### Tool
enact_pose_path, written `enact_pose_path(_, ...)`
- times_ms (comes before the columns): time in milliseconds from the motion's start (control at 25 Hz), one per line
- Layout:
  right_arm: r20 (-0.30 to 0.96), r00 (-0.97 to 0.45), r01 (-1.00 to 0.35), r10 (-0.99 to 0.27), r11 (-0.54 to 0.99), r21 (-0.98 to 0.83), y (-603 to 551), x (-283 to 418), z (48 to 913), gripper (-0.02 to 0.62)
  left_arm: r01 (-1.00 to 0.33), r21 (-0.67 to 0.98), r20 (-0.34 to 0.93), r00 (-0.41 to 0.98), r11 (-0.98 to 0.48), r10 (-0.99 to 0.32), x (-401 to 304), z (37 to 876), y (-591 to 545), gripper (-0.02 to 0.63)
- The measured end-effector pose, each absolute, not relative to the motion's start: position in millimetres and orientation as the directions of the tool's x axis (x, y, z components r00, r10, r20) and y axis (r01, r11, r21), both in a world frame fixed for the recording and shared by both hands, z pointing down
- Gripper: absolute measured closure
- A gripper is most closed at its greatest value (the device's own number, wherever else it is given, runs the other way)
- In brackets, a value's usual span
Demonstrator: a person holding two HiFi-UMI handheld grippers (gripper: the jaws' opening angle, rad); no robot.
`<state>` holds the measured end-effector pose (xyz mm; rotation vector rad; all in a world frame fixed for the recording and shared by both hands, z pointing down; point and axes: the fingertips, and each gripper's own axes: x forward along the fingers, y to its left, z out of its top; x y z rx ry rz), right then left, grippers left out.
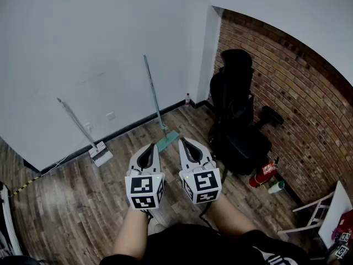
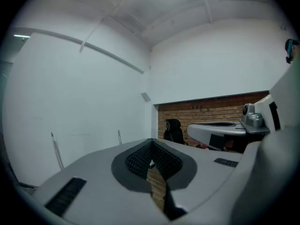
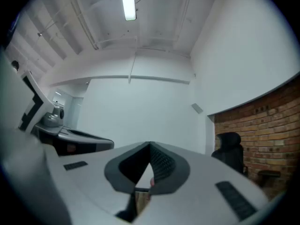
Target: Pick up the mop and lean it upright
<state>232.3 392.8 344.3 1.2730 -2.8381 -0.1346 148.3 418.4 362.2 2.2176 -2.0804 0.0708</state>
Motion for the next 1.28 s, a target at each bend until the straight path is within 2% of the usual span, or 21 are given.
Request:
enact_pose_path(600, -0.004, -0.659, -0.751, -0.752, 0.658, 0.063, 390.8, 209.2, 353.1, 0.589, -0.996, 0.048, 0.120, 0.082, -0.077, -0.989, 129.8, 371.3, 412.8, 0.607)
enact_pose_path(1280, 0.065, -0.603, -0.794, -0.795, 0.606, 0.053, 387.2, 166.2, 375.7, 0.589, -0.983, 0.139, 0.136, 0.137, -0.118, -0.981, 67.6, 395.6, 406.0, 0.607)
